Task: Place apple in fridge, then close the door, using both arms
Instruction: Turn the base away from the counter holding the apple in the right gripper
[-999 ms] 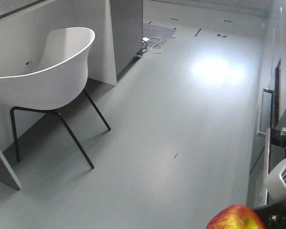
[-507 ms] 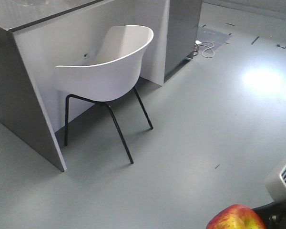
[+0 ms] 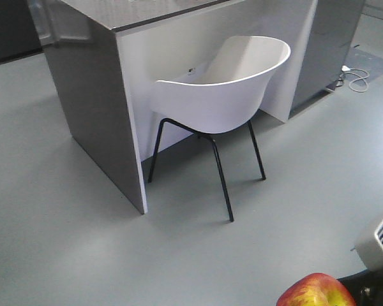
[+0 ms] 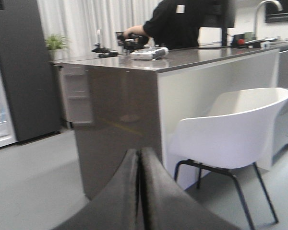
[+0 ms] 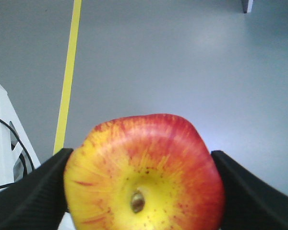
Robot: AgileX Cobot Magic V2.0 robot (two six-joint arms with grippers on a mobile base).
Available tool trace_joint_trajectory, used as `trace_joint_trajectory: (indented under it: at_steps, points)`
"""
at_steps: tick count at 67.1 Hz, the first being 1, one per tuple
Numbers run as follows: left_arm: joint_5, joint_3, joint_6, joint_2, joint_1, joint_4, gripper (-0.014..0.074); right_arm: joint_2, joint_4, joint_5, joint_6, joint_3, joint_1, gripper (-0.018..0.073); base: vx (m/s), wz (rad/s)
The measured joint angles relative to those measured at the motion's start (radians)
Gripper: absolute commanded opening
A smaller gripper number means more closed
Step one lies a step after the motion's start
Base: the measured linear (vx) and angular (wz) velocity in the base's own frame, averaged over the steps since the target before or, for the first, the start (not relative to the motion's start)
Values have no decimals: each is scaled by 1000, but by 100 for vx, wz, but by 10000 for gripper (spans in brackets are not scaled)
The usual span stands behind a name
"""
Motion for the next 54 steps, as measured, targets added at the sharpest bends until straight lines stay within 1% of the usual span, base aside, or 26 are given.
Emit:
trace_joint_trajectory:
  at_steps: [54]
  points:
    - [0, 0, 0, 0, 0, 0, -6, 0, 0, 0, 0, 0, 0, 412, 1, 45]
